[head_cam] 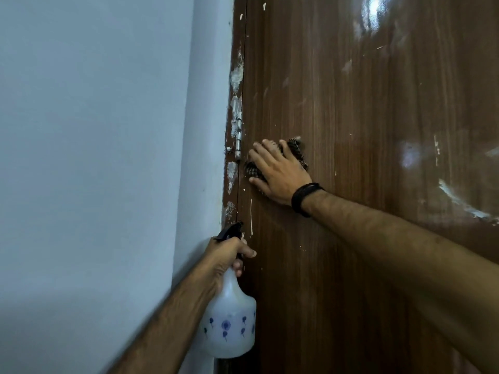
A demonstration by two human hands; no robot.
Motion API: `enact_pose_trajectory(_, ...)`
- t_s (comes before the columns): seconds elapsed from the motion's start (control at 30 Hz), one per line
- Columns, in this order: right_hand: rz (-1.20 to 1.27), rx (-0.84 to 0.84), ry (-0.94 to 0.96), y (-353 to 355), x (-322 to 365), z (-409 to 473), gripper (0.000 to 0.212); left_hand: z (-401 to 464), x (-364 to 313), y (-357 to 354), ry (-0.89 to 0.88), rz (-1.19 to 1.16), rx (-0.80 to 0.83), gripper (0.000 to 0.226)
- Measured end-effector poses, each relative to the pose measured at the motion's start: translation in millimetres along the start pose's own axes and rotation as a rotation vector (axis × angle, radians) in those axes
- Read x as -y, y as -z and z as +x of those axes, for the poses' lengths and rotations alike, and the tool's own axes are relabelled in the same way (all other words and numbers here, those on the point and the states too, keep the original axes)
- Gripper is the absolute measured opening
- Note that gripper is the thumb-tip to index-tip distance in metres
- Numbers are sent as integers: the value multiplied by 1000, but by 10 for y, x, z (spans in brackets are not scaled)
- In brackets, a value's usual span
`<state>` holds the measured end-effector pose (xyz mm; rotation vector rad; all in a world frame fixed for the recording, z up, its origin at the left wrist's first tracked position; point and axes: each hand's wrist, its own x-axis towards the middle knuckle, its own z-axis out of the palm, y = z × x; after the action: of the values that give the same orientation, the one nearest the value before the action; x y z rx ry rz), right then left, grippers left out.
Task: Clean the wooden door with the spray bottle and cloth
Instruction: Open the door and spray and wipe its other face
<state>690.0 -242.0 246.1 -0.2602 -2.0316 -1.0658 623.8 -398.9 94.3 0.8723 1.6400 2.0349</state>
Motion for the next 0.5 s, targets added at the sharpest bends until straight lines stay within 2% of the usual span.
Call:
enact_pose_trajectory(0.17,35,127,445,-374,632,-679,67,-94,257,89,43,-24,-39,24)
enact_pose_trajectory(0.27,104,215,569,-560,913,-1121,64,-186,390,116,67,-53,-89,20)
enact_pose_trajectory(0.33,98,296,582,-556,927,-1182,64,-243,437,126,81,-51,-104,20)
enact_pose_trajectory(0.4,70,297,520,-438,807,-1062,65,-274,453,113,90,-38,-92,22)
enact_pose_trajectory(0.5,40,189,234,-143,371,-742,66,-286,450,48,104,-38,-79,26)
